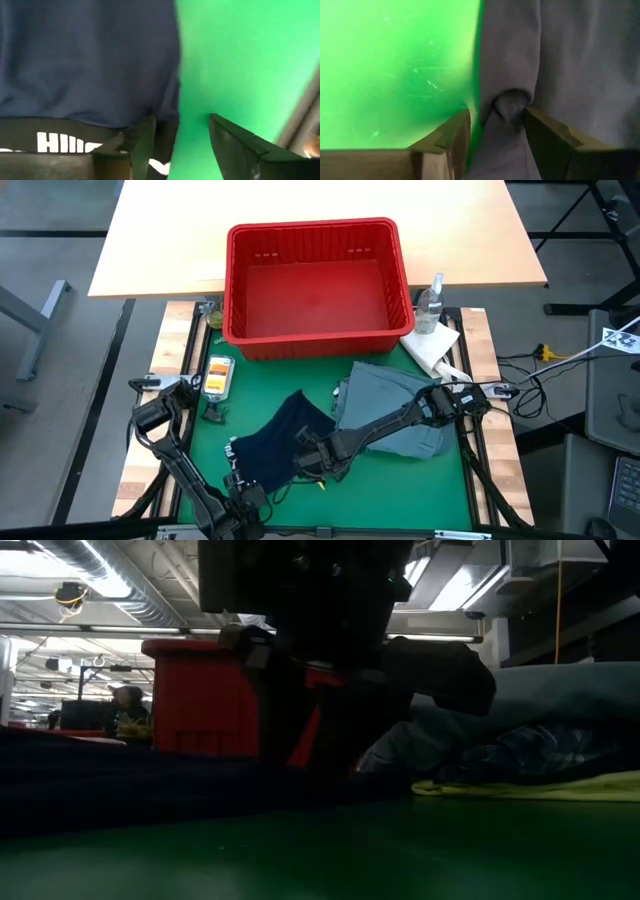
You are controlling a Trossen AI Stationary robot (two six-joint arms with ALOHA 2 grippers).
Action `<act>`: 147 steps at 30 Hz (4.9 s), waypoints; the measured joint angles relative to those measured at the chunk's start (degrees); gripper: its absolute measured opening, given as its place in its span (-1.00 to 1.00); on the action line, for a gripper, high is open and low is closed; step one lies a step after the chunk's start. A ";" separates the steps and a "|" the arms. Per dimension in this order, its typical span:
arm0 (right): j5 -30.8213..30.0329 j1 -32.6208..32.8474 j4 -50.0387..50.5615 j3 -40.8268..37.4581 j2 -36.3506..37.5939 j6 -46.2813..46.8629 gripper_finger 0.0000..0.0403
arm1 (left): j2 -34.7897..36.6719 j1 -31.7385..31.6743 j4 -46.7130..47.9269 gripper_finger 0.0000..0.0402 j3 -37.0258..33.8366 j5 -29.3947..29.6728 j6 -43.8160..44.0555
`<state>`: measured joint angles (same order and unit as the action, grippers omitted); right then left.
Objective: Fold Laundry from Bin
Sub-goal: Fold the dark blue underwear shorts
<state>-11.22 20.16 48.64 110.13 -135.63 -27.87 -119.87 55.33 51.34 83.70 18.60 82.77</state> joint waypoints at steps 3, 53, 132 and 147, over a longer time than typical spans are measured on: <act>0.06 0.03 0.09 -0.02 -0.02 0.39 -0.15 | -0.13 -0.52 1.09 -0.23 0.00 -0.15 1.57; 28.83 10.16 20.84 24.14 8.52 20.14 -0.98 | -0.29 7.00 31.06 -1.00 49.68 0.12 -6.89; 32.34 -14.55 9.36 1.34 8.39 7.30 -0.95 | 2.01 -5.71 38.64 -1.00 13.36 1.24 -5.25; 27.09 -21.63 9.04 1.40 7.25 6.24 -0.95 | 3.38 -13.32 37.69 -1.00 -6.23 -2.36 -9.49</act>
<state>15.86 -1.46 57.68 111.53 -128.38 -21.63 -116.49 42.00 89.03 77.47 16.24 73.27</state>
